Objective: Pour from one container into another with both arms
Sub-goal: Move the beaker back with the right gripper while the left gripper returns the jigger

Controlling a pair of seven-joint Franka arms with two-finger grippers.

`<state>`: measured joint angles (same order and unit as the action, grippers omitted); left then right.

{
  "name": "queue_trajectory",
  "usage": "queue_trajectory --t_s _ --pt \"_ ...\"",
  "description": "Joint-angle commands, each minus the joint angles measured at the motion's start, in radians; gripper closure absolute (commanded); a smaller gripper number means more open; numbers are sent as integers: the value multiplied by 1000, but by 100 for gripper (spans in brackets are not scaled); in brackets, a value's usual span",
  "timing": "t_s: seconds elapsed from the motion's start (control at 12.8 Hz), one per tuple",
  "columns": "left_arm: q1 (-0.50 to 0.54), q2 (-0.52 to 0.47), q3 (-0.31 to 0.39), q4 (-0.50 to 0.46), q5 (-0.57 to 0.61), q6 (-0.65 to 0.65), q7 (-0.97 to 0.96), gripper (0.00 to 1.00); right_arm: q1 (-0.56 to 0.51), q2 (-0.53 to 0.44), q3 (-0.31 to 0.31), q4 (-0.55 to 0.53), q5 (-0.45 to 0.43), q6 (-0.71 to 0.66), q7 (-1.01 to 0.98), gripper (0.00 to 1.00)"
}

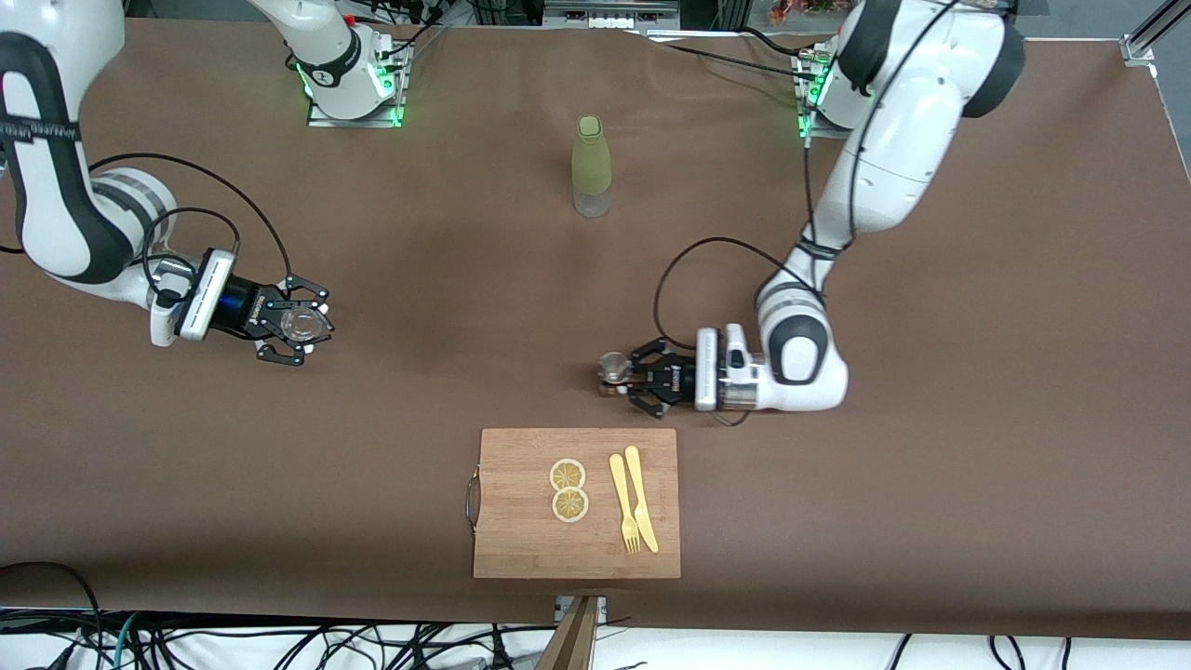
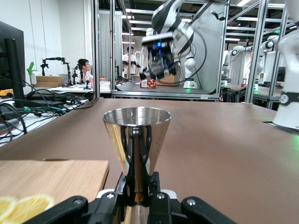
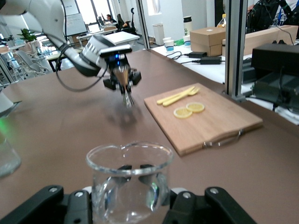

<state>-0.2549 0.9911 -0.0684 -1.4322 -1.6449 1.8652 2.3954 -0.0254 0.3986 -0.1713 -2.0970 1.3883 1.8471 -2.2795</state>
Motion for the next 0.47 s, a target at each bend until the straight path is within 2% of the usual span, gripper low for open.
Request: queue_trajectory --t_s 0.0,0.39 --pt "115 -80 1 -109 120 -98 62 100 -39 119 -4 29 0 -84 -185 86" --pt "273 -84 152 -125 333 -381 113 100 -80 316 -4 112 12 -153 -365 84"
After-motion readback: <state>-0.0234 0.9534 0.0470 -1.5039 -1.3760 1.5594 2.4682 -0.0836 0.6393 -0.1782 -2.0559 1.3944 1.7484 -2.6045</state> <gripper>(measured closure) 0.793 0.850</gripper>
